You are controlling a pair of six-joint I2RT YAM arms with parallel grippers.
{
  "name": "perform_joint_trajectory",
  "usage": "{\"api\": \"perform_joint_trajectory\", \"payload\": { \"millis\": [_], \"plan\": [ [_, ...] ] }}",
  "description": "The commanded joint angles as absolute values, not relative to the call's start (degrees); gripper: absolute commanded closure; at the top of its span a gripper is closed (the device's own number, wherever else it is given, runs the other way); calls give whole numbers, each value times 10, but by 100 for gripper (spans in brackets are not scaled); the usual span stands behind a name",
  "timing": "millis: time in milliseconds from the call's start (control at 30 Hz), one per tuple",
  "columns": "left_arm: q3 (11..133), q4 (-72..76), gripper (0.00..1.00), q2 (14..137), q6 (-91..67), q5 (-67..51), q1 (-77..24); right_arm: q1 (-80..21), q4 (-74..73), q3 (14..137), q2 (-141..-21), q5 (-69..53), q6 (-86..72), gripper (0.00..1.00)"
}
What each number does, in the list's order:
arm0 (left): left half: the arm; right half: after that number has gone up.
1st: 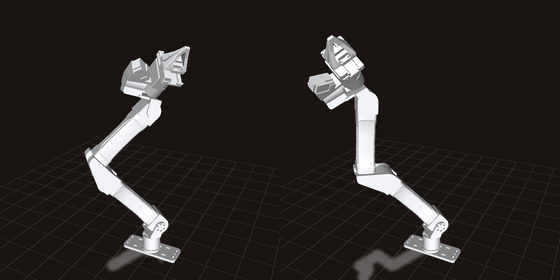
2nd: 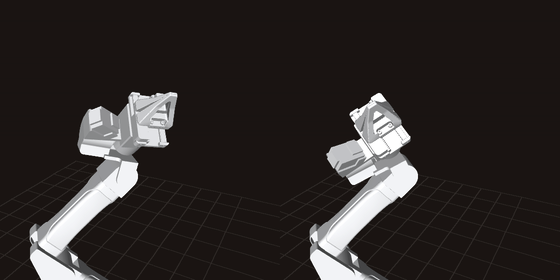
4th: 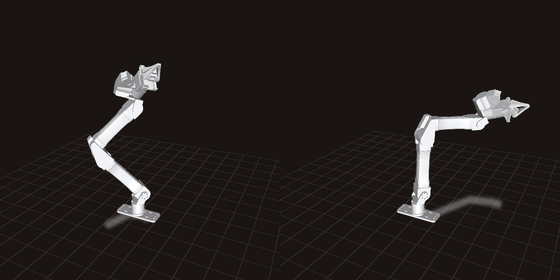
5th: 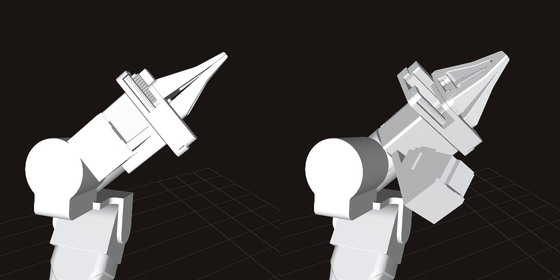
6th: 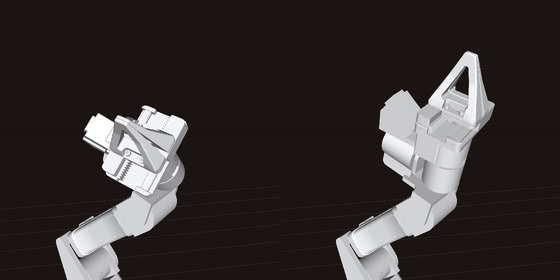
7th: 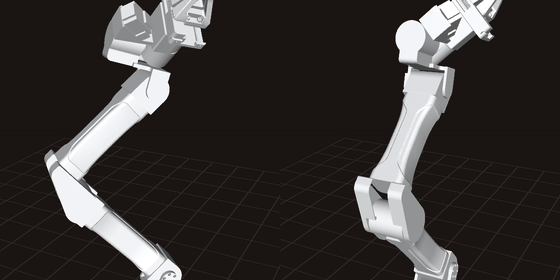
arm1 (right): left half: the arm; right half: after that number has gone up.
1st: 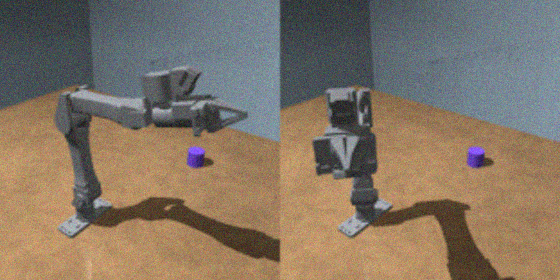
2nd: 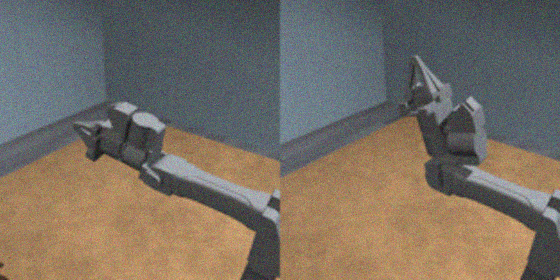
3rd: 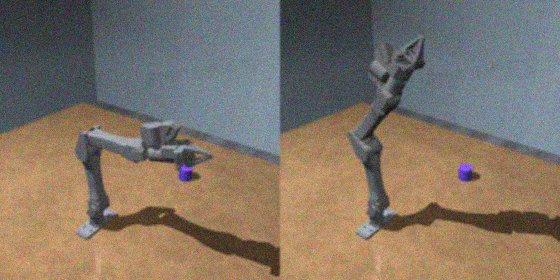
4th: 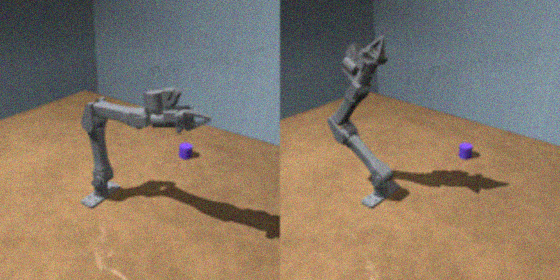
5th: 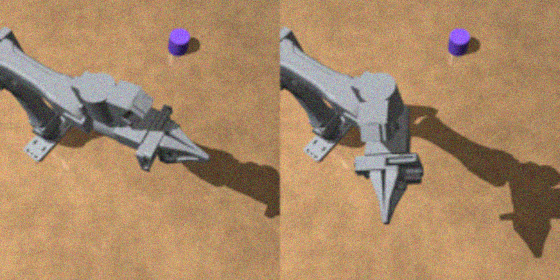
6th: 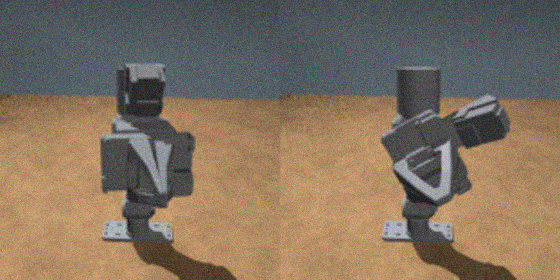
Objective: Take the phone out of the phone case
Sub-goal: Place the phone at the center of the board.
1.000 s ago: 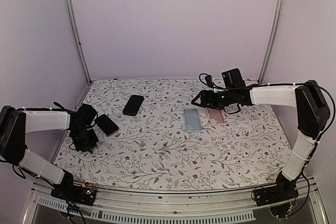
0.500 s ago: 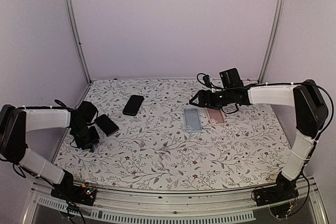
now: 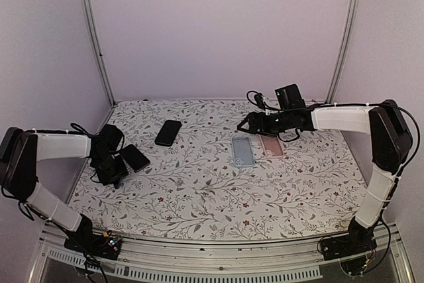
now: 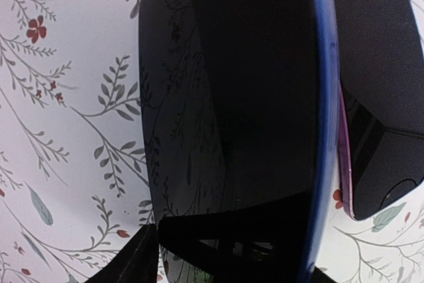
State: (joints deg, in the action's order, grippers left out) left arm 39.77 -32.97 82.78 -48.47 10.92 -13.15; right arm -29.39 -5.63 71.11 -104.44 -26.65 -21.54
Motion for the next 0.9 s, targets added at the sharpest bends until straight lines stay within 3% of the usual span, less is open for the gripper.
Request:
{"api": "perform_joint_trajectory", "payload": {
  "millis": [0, 867],
  "plan": [
    [405, -302, 43, 839, -474, 98, -120, -300, -64, 731, -1057, -262, -206, 6],
    [375, -279, 29, 821, -503, 66, -117, -314, -107, 785, -1094, -252, -196, 6]
  ]
}}
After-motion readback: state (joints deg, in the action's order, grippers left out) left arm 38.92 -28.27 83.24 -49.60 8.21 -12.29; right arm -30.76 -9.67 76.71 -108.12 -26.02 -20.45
